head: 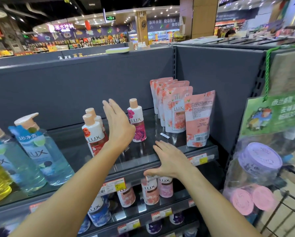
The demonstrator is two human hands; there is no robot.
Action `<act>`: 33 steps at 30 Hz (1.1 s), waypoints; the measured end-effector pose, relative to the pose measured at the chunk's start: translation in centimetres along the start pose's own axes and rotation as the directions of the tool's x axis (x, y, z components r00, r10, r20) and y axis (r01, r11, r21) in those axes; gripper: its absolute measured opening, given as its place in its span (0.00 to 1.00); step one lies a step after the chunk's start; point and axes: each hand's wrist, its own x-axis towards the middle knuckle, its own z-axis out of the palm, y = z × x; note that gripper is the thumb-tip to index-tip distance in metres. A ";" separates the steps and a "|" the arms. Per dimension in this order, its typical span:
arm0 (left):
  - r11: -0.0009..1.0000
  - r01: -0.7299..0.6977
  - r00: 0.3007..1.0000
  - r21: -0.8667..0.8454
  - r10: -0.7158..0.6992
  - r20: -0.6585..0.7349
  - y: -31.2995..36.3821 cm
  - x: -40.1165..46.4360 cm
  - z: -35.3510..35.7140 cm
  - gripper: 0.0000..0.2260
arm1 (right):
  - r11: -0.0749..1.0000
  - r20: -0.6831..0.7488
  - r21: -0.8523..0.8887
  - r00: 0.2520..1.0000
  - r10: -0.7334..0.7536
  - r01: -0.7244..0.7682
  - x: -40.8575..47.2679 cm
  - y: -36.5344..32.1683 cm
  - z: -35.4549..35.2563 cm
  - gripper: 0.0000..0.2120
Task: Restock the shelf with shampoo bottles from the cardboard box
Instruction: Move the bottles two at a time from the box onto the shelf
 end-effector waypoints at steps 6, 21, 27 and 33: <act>0.913 -0.408 0.908 -0.024 0.403 -0.115 4.5 -4.8 -2.3 0.23 | 0.998 -0.078 0.056 0.997 0.022 -0.018 -1.3 -1.5 -0.8 0.52; 0.205 -0.618 0.033 -0.759 0.971 0.236 8.5 -25.6 16.4 0.15 | 0.425 -0.180 0.690 0.430 0.885 -0.586 -29.4 -1.4 9.2 0.17; 0.164 -0.534 -0.307 -0.829 0.876 0.371 8.1 -36.9 23.1 0.15 | -0.089 0.021 0.780 -0.115 0.993 -0.620 -40.8 -3.6 18.1 0.22; 0.150 -0.519 -0.504 -0.842 0.742 0.442 6.0 -46.6 30.2 0.14 | -0.398 0.284 0.880 -0.386 0.878 -0.259 -45.1 -5.3 27.0 0.26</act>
